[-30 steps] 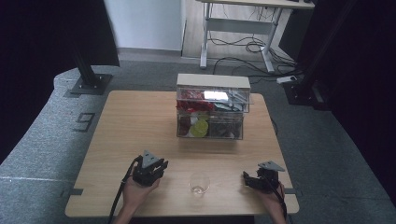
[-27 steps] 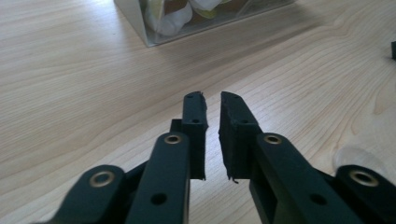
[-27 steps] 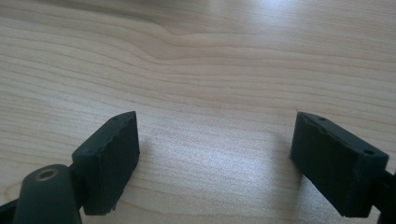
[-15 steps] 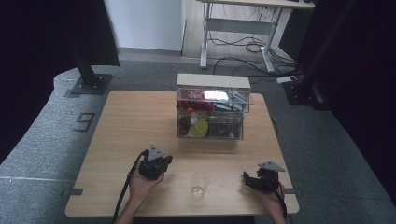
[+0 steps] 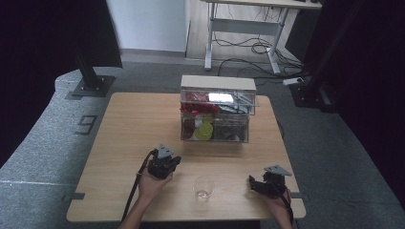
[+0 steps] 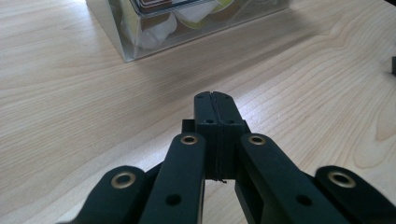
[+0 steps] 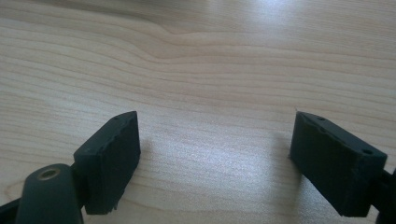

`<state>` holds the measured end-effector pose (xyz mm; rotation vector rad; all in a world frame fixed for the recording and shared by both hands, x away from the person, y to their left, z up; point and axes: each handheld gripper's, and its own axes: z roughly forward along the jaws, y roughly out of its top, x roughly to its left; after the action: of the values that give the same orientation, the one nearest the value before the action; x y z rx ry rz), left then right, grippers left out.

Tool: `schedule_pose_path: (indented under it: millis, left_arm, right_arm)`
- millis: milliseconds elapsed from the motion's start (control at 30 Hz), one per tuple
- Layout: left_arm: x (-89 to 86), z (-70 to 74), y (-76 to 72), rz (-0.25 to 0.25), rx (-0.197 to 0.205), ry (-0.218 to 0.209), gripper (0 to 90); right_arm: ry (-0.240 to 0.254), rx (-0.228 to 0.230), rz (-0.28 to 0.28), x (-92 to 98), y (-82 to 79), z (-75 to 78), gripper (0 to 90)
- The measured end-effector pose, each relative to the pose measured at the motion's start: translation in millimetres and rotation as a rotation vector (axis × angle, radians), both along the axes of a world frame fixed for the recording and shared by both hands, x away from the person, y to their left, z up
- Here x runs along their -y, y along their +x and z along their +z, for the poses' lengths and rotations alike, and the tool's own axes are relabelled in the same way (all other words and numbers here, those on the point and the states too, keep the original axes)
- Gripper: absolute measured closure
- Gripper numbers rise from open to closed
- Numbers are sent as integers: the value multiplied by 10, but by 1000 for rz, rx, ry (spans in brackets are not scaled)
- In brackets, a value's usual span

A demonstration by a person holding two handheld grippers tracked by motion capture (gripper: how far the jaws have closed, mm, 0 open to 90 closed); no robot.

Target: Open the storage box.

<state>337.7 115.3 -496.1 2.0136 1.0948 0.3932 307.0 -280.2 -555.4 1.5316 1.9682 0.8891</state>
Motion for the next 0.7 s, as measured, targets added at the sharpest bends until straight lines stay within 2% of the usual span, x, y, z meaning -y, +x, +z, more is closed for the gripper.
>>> schedule_pose_path:
  millis: [700]
  left_arm:
    - [186, -19, 247, -4, -22, -8, 900]
  right_arm:
    - [2, 0, -5, -1, -4, 0, 166]
